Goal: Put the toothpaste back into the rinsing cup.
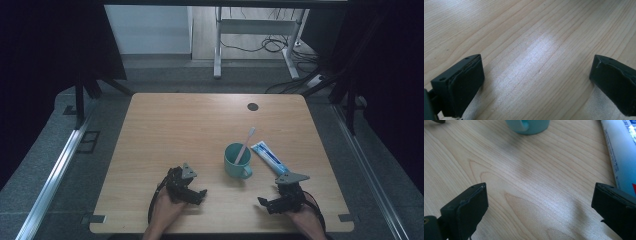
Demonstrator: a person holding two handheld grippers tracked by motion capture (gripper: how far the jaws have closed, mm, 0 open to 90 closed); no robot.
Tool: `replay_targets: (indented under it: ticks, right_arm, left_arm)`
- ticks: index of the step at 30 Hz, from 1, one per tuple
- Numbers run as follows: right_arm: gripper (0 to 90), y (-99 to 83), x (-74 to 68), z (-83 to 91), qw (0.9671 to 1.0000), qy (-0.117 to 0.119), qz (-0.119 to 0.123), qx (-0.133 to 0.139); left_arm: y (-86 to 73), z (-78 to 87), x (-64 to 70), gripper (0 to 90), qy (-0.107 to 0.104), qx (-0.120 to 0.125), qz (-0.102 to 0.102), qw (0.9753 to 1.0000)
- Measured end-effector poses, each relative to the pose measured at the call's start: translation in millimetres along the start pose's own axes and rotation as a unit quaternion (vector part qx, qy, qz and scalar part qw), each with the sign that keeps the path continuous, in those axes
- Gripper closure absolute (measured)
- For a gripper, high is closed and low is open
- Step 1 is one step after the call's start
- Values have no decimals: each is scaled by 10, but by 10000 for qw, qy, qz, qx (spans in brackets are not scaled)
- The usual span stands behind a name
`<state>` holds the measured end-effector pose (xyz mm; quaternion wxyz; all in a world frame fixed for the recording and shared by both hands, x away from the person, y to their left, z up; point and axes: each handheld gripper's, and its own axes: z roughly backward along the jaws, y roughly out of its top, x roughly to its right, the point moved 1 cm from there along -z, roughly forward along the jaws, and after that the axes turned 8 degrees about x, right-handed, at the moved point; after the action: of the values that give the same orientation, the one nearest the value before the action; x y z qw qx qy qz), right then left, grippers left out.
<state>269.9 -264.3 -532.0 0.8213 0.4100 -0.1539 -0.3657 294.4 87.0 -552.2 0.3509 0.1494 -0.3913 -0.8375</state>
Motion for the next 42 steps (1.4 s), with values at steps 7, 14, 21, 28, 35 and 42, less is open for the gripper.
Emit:
replay_targets:
  ticks: [7,14,21,28,35,42]
  right_arm:
    - [3,33,9,57,10000,-49,-13,65]
    - [0,77,47,133,9997,-127,-58,198]
    - [0,95,103,184,9994,-228,37,248]
    - [0,104,143,210,9990,-318,209,251]
    - [0,107,201,225,9985,-413,265,230]
    - [0,129,326,246,9988,-461,60,131]
  left_arm:
    - [0,0,1,0,9,1,7,10000]
    - [0,0,2,0,11,0,12,10000]
    - [0,-1,2,0,12,2,15,10000]
    - [0,-1,2,0,9,3,13,10000]
    - [0,-1,2,0,10,1,15,10000]
    - [0,0,2,0,11,-1,13,10000]
